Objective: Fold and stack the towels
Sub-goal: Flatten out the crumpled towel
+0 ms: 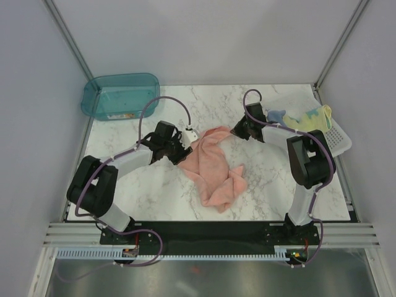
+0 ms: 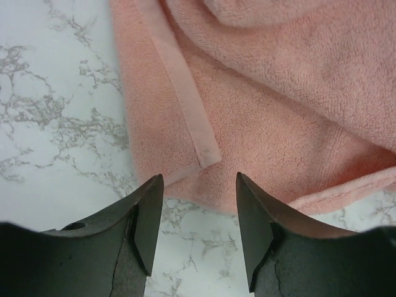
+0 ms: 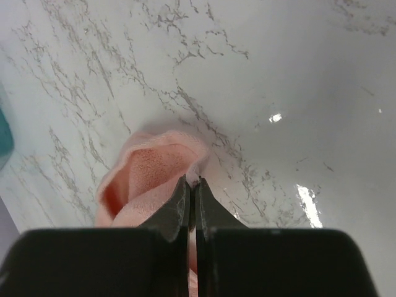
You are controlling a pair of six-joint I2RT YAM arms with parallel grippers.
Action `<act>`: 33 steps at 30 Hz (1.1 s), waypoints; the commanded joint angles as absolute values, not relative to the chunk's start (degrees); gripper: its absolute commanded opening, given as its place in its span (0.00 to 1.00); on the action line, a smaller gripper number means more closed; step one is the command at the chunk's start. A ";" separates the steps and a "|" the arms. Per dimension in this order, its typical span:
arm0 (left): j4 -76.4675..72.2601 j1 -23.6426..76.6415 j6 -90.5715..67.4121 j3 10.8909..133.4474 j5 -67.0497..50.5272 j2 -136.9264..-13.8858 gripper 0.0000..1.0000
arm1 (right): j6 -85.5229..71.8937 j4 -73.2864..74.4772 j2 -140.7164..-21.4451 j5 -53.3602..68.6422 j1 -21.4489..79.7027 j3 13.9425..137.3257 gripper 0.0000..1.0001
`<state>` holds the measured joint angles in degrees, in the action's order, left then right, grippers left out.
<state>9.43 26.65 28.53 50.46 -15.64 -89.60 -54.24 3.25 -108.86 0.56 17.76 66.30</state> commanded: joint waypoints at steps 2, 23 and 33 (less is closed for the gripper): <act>3.87 30.58 42.44 50.45 -14.52 -93.32 0.57 | -53.61 0.44 -110.48 4.66 16.61 68.64 0.00; -3.24 33.05 42.81 50.98 -7.57 -95.72 0.02 | -48.20 -1.41 -108.99 7.82 14.68 67.40 0.00; -5.80 29.62 26.73 57.12 3.51 -81.05 0.02 | -26.73 10.62 -92.13 5.98 14.77 76.28 0.00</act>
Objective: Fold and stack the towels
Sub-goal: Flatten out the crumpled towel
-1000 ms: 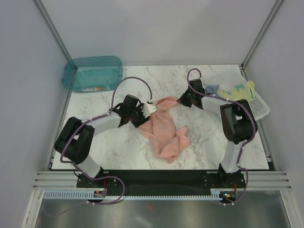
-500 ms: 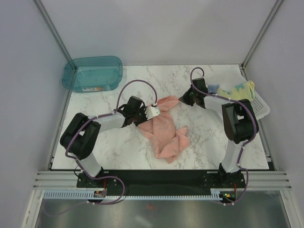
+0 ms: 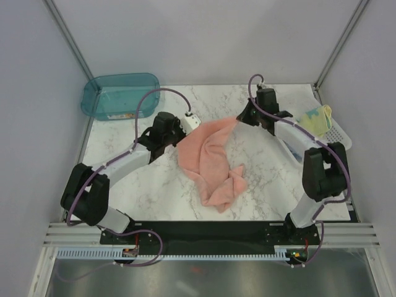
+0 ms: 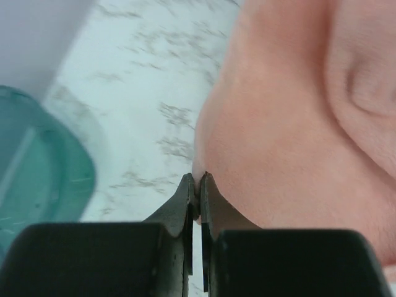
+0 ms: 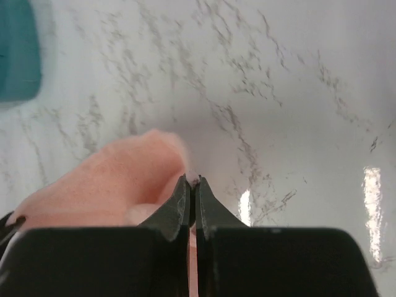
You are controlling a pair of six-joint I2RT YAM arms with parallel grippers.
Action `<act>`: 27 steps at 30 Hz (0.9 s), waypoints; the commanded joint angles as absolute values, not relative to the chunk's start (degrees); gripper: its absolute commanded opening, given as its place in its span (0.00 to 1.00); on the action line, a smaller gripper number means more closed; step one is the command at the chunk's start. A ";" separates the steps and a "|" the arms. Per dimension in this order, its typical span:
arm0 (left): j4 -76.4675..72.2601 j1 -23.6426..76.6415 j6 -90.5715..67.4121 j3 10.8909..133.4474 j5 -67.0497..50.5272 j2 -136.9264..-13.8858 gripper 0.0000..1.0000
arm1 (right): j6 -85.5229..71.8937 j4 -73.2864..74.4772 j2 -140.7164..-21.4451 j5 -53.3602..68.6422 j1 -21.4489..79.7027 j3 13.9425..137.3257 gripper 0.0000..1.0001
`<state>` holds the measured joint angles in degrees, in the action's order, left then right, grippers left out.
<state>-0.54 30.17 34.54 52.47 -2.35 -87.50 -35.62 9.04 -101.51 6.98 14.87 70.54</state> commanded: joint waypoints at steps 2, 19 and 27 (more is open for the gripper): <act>-4.49 29.62 23.05 60.37 4.83 -77.89 0.02 | -23.30 11.69 -86.94 6.67 14.77 79.26 0.00; 18.54 29.88 -1.64 89.65 -11.84 -51.17 0.02 | -16.86 4.41 -51.52 22.48 15.29 86.32 0.00; 23.20 29.88 -12.38 95.88 -16.07 -47.28 0.02 | -26.79 -3.51 -42.53 20.65 15.21 84.46 0.00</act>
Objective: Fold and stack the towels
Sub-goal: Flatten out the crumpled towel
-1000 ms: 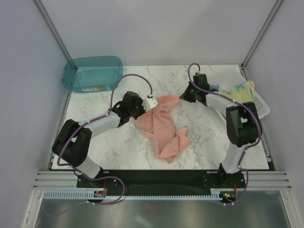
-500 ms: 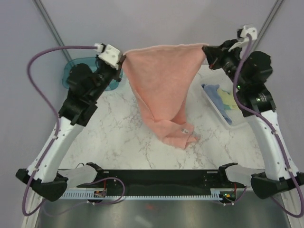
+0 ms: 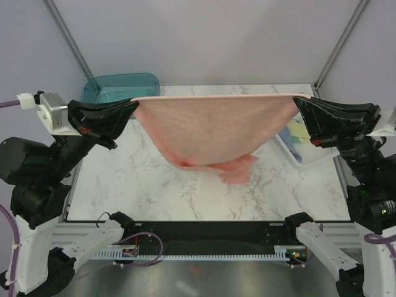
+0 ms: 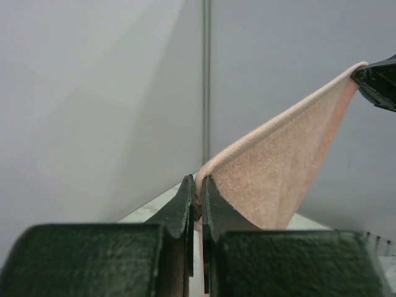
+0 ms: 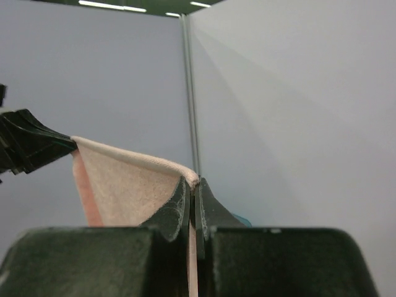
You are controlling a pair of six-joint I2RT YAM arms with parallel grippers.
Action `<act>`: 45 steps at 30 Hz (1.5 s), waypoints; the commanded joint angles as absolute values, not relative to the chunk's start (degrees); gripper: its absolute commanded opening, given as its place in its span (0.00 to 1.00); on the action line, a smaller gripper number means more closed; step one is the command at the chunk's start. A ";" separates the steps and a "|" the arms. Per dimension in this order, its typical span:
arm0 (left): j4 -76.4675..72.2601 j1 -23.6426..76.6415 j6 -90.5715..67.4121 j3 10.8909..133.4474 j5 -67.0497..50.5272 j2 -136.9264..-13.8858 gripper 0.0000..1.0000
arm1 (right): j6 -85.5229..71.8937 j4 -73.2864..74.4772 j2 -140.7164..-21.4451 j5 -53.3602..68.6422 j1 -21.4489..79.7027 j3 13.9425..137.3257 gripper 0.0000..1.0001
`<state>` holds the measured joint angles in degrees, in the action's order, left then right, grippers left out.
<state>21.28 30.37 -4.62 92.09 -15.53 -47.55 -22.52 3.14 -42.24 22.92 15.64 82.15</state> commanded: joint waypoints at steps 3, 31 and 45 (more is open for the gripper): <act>22.85 29.88 -17.22 99.66 -21.79 -49.83 0.02 | -30.76 -7.64 -43.41 19.96 15.29 86.39 0.00; 34.62 29.88 -18.38 116.17 -24.01 -53.87 0.02 | -31.74 -0.27 -45.24 19.96 14.06 101.69 0.00; 28.06 28.39 6.59 121.56 8.61 -79.71 0.02 | -22.06 -9.39 -69.60 10.37 14.15 92.74 0.00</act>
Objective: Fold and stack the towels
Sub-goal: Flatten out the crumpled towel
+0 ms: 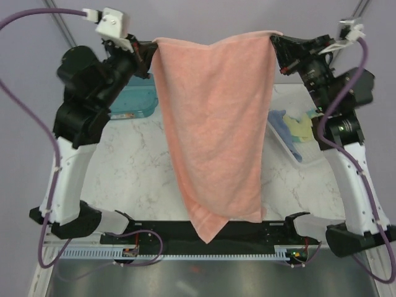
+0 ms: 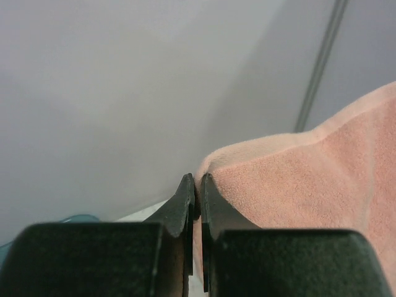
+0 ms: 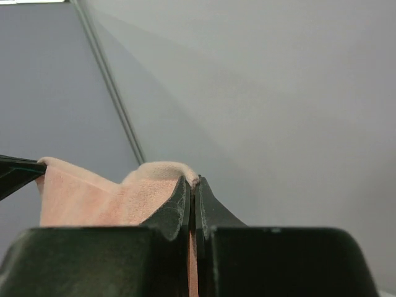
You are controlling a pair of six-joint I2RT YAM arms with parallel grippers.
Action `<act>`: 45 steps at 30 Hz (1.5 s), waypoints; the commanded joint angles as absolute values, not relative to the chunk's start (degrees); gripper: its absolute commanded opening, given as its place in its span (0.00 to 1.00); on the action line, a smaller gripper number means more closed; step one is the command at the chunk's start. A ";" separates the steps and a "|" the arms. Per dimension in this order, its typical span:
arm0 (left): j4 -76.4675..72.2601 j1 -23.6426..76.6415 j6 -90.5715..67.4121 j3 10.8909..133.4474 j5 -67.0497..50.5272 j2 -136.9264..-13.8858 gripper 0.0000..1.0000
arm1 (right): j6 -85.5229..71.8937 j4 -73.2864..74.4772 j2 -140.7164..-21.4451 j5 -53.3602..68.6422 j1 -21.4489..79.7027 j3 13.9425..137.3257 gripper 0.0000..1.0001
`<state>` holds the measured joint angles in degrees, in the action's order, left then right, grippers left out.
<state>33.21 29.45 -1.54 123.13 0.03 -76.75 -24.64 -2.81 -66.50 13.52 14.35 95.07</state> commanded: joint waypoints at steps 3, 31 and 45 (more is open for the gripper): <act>21.11 24.36 5.37 119.18 8.00 -84.10 0.02 | -20.58 -13.44 -74.87 10.90 14.15 93.51 0.00; 23.46 21.45 -11.25 109.23 -18.81 -53.61 0.02 | -29.44 -4.75 -46.93 21.45 14.15 91.83 0.00; 27.08 21.45 -1.59 121.91 -5.11 -71.44 0.02 | -22.60 -4.13 -65.19 16.09 14.15 103.27 0.00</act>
<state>27.44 22.46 -6.90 121.56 -15.00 -67.57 -26.57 -2.59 -60.03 22.57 14.81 102.10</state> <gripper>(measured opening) 0.054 0.029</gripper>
